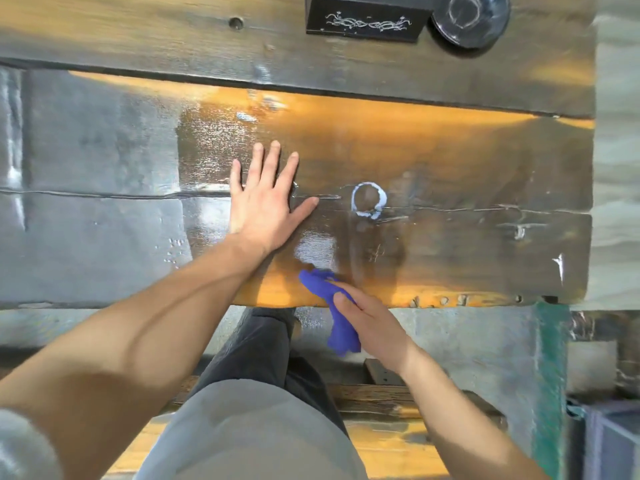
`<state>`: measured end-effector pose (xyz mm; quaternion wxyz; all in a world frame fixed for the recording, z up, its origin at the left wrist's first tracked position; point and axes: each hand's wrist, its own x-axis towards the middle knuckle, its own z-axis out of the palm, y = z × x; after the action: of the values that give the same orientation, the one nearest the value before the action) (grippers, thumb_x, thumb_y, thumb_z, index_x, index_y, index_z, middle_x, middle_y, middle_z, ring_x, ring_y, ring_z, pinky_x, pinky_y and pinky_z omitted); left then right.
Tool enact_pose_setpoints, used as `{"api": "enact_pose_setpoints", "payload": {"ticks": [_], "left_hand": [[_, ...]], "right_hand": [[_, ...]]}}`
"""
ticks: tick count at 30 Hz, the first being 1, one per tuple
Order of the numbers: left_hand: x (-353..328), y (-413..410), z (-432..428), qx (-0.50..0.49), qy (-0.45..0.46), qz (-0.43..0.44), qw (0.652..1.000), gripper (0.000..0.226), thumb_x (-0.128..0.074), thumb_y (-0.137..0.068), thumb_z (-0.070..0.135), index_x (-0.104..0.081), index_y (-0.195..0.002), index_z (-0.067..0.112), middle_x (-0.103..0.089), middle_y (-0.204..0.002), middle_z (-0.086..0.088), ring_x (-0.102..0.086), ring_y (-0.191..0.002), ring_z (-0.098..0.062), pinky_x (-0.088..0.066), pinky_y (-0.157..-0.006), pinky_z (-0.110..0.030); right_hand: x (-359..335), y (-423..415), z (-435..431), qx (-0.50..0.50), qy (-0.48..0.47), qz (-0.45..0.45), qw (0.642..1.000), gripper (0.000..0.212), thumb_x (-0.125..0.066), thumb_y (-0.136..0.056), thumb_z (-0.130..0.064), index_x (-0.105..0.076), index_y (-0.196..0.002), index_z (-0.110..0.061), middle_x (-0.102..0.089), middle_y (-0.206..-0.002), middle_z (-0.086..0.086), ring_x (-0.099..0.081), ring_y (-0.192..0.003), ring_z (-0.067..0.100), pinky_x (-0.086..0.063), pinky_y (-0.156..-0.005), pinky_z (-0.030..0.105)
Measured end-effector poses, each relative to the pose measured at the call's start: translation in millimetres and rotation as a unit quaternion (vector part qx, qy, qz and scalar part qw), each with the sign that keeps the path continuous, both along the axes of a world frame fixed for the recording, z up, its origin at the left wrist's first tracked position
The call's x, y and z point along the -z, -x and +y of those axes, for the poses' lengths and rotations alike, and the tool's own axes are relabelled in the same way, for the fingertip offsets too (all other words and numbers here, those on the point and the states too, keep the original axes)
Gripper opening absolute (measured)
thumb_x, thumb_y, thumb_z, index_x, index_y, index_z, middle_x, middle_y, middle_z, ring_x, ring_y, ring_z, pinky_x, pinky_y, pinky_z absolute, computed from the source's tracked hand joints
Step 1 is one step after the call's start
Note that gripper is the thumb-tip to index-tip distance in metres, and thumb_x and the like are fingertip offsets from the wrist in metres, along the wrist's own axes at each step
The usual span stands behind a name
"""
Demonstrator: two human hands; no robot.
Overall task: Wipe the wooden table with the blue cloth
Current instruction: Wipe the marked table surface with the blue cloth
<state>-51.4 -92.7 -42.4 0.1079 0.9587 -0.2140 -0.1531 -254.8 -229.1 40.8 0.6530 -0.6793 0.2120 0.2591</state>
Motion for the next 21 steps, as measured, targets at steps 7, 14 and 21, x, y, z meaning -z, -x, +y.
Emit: {"api": "enact_pose_setpoints", "payload": {"ticks": [7, 14, 21], "left_hand": [[3.0, 1.9, -2.3, 0.011, -0.033, -0.016, 0.999, 0.088, -0.025, -0.094, 0.080, -0.015, -0.165, 0.030, -0.005, -0.176, -0.005, 0.004, -0.162, -0.028, 0.000, -0.127, -0.061], [5.2, 1.0, -3.5, 0.014, -0.033, -0.030, 0.999, 0.088, -0.030, -0.094, 0.079, -0.017, -0.165, 0.027, -0.009, -0.175, -0.007, -0.001, -0.162, -0.031, -0.003, -0.127, -0.063], [6.0, 1.2, -4.2, 0.010, -0.029, -0.024, 0.999, 0.086, -0.034, -0.095, 0.075, -0.018, -0.165, 0.028, -0.010, -0.175, -0.006, 0.000, -0.162, -0.031, -0.001, -0.127, -0.062]], "right_hand": [[-6.7, -62.9, -99.1, 0.193, 0.149, -0.090, 0.966, 0.034, -0.049, -0.105, -0.044, -0.065, -0.133, -0.035, -0.072, -0.084, 0.012, -0.069, -0.081, 0.042, -0.054, -0.086, 0.061], [60.8, -153.3, -209.6, 0.041, 0.439, -0.109, 0.891, 0.044, -0.041, -0.106, -0.031, -0.056, -0.146, -0.020, -0.047, -0.158, 0.005, -0.031, -0.149, 0.006, -0.019, -0.125, 0.025], [78.0, -199.8, -182.9, -0.155, 0.522, -0.110, 0.831, 0.050, -0.030, -0.107, -0.044, -0.034, -0.156, -0.041, -0.017, -0.171, -0.009, -0.005, -0.159, 0.021, -0.007, -0.125, 0.046]]}}
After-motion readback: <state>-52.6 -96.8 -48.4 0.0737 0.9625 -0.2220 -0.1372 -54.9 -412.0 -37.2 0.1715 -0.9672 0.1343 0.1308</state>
